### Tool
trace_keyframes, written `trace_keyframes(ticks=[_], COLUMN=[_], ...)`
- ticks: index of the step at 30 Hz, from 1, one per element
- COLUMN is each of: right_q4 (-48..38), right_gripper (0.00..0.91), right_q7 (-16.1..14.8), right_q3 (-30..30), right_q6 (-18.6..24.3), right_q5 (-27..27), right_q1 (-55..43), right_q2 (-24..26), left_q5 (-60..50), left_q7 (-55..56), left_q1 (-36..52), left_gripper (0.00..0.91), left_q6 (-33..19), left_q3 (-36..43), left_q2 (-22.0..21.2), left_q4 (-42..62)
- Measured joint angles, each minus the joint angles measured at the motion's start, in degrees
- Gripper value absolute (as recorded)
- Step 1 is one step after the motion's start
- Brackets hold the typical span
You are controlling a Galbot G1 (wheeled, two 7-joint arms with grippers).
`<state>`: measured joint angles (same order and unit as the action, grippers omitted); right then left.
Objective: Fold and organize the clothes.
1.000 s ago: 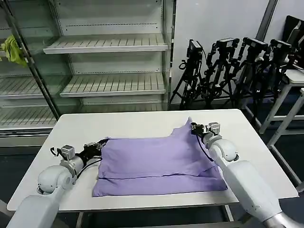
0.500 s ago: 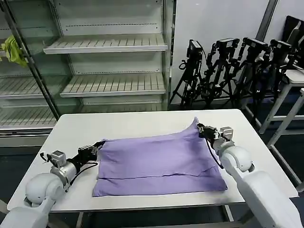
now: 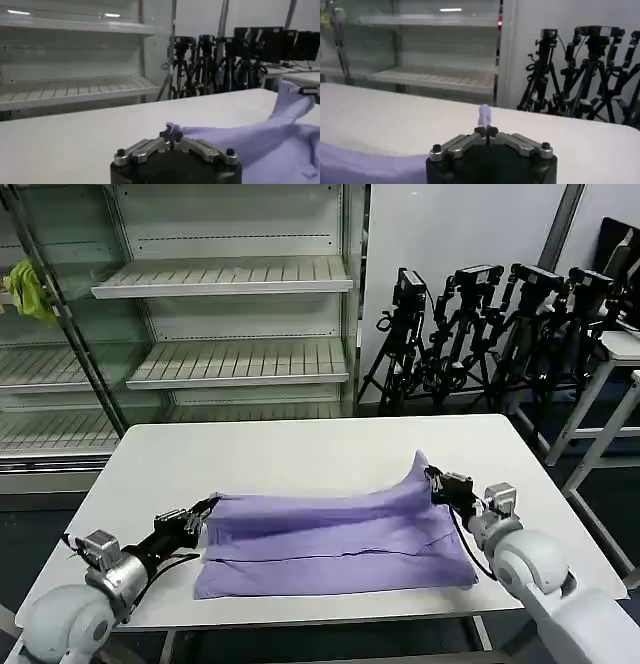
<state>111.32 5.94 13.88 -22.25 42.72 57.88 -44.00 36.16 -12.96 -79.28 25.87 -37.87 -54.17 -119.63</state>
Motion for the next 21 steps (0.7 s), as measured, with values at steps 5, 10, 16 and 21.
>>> trace_keyframes(ticks=[5, 10, 16, 21], right_q4=[2.6, 3.9, 4.8, 5.9], right_gripper=[0.000, 0.000, 0.000, 0.000], right_q7=[0.2, 0.2, 0.3, 0.2], right_q3=[1.0, 1.8, 2.5, 3.1], right_q6=[0.4, 0.8, 1.1, 1.3], right_q5=[0.0, -0.1, -0.1, -0.3], right_q1=[3.0, 5.0, 6.6, 7.9], right_q2=[2.1, 3.8, 5.5, 6.7], left_q5=[-0.6, -1.4, -2.5, -3.2], left_q7=[-0.2, -0.4, -0.8, -0.9], left_q1=[-3.6, -6.3, -8.8, -10.0], left_gripper=[0.050, 0.050, 0.050, 0.050], left_q6=[-0.2, -0.5, -0.8, -0.9], left_q3=[-1.6, -2.3, -2.6, -3.0], left_q2=[-0.6, -1.3, -1.9, -2.0], left_q4=[-2.4, -3.6, -4.3, -4.3])
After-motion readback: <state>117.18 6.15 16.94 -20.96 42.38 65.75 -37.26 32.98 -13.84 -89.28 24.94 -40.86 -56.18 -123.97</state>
